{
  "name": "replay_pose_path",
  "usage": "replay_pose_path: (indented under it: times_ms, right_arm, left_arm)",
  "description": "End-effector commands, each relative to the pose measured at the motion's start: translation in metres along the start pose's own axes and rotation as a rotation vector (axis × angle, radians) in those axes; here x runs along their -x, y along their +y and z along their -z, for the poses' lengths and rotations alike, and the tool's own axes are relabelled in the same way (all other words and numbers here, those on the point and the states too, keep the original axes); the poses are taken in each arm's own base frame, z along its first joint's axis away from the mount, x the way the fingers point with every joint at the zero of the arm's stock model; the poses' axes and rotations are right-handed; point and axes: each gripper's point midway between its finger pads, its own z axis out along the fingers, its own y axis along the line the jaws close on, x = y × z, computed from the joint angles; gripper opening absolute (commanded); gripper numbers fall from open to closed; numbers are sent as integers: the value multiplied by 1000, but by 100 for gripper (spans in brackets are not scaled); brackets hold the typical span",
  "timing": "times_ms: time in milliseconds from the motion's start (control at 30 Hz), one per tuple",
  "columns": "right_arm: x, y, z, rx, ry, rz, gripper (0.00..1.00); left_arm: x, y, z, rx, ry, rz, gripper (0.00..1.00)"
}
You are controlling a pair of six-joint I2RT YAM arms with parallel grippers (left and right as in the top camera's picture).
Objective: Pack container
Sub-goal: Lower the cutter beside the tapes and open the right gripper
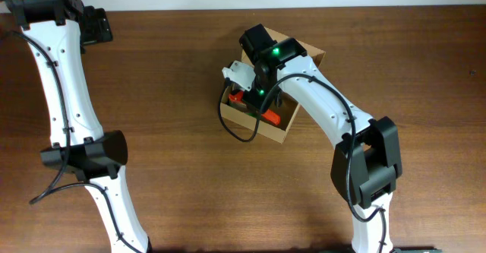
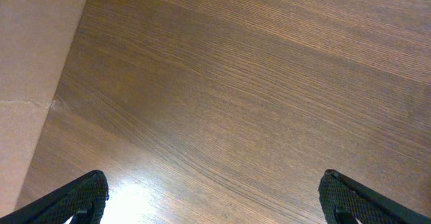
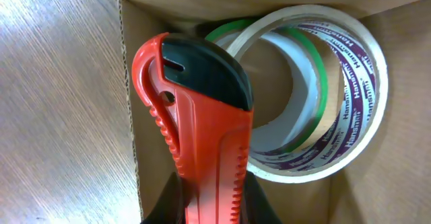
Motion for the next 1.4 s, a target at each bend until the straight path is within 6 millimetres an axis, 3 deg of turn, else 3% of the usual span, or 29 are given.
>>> replay_pose_path:
  times_ms: [0, 367, 533, 633, 933, 1067, 1233, 1367]
  right_arm:
    - [-4, 7, -9, 41, 12, 7, 9]
    - [-19, 16, -22, 78, 54, -3, 10]
    - [-20, 16, -23, 79, 58, -4, 27]
    - [-20, 16, -23, 76, 60, -4, 32]
    - [-21, 14, -23, 72, 61, -6, 34]
    - [-20, 4, -23, 18, 68, 0, 36]
    - [-5, -7, -9, -34, 25, -18, 39]
    - [17, -15, 18, -74, -39, -7, 47]
  left_arm:
    - [1, 2, 3, 0, -9, -4, 100]
    - [1, 2, 3, 0, -8, -4, 100]
    - [1, 2, 3, 0, -8, -4, 100]
    - [1, 2, 3, 0, -9, -4, 100]
    - [1, 2, 3, 0, -8, -4, 100]
    - [1, 2, 3, 0, -8, -4, 100]
    - [1, 2, 3, -1, -8, -4, 100]
    - [1, 2, 3, 0, -8, -4, 100]
